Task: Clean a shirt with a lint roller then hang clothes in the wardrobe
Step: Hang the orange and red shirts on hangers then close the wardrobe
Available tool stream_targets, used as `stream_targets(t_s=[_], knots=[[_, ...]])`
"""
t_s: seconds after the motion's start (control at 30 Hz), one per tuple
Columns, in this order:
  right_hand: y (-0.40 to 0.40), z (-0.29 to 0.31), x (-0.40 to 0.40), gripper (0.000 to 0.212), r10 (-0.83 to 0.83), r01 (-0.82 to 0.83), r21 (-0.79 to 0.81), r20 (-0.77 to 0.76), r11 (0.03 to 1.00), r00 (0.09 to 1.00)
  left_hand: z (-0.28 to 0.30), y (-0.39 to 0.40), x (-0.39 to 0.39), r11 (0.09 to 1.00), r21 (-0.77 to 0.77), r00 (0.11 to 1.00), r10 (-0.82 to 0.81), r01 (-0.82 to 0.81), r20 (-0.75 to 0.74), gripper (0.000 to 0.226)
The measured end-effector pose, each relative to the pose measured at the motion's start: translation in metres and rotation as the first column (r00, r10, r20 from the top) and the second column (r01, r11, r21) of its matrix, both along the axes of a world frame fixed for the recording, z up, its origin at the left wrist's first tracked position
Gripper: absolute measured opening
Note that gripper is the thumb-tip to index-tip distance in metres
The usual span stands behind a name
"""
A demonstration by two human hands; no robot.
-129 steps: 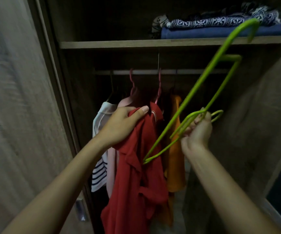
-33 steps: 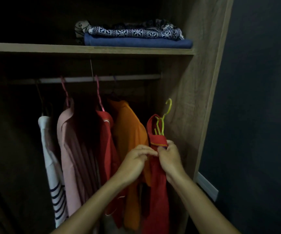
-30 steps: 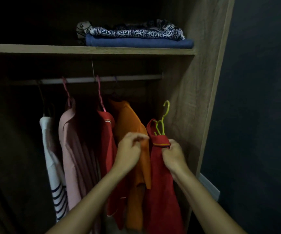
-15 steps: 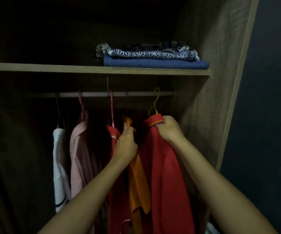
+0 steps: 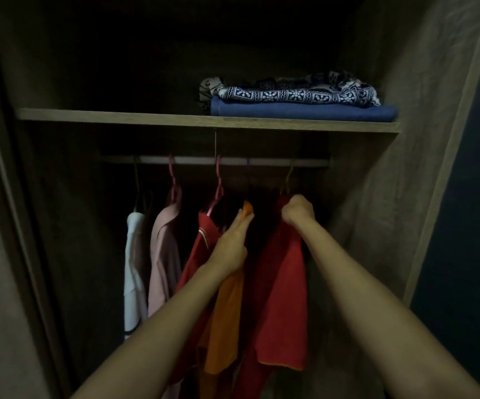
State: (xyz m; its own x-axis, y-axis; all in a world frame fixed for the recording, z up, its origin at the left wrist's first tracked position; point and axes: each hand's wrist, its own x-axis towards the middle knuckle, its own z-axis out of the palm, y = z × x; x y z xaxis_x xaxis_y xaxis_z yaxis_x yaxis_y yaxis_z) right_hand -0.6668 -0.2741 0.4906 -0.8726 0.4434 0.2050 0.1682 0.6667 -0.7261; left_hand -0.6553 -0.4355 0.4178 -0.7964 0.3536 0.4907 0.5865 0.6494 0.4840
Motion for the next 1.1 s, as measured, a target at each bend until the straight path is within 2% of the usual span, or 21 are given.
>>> stream_targets(t_s=[0.1, 0.17, 0.23, 0.3, 0.4, 0.53, 0.6, 0.7, 0.97, 1.1], knots=[[0.002, -0.028, 0.008, 0.030, 0.002, -0.004, -0.034, -0.044, 0.999, 0.999, -0.006, 0.005, -0.003, 0.999, 0.039, 0.999, -0.035, 0.035, -0.014, 0.084], [0.003, -0.053, 0.022, 0.046, 0.022, -0.026, -0.044, -0.101, 0.999, 0.995, -0.015, 0.009, 0.002, 0.991, 0.119, 0.998, -0.056, 0.058, -0.021, 0.092], [0.003, -0.087, 0.041, 0.060, 0.045, -0.058, -0.076, -0.163, 0.995, 0.986, -0.034, 0.011, 0.013, 0.987, 0.161, 1.000, -0.010, 0.010, -0.004, 0.106], [0.003, -0.128, 0.060, 0.055, 0.056, -0.074, -0.081, -0.201, 0.994, 0.978, -0.063, 0.010, 0.029, 0.980, 0.195, 0.999, 0.041, -0.047, 0.034, 0.110], [0.004, -0.194, 0.090, 0.036, 0.076, -0.081, -0.044, -0.109, 0.996, 0.991, -0.112, 0.002, 0.048, 0.969, 0.227, 0.984, 0.060, -0.098, 0.170, 0.096], [0.007, -0.259, 0.120, 0.030, 0.107, -0.112, 0.071, 0.076, 0.991, 0.991, -0.152, -0.006, 0.074, 0.974, 0.214, 0.970, 0.025, -0.078, 0.241, 0.079], [0.010, -0.269, 0.127, 0.026, 0.113, -0.125, 0.133, 0.092, 0.983, 0.989, -0.163, -0.006, 0.084, 0.968, 0.237, 0.971, 0.029, -0.087, 0.238, 0.072], [0.011, -0.272, 0.132, 0.027, 0.094, -0.106, 0.143, 0.086, 0.984, 0.992, -0.173, -0.004, 0.089, 0.957, 0.264, 0.971, 0.057, -0.119, 0.230, 0.066], [0.003, -0.285, 0.143, 0.027, 0.136, -0.151, 0.137, 0.114, 0.979, 0.984, -0.197, -0.018, 0.090, 0.968, 0.168, 0.955, 0.139, -0.187, 0.261, 0.043], [-0.011, -0.291, 0.151, 0.022, 0.107, -0.125, 0.150, 0.121, 0.981, 0.987, -0.207, -0.040, 0.114, 0.988, 0.101, 0.965, 0.092, -0.120, 0.247, 0.053]])
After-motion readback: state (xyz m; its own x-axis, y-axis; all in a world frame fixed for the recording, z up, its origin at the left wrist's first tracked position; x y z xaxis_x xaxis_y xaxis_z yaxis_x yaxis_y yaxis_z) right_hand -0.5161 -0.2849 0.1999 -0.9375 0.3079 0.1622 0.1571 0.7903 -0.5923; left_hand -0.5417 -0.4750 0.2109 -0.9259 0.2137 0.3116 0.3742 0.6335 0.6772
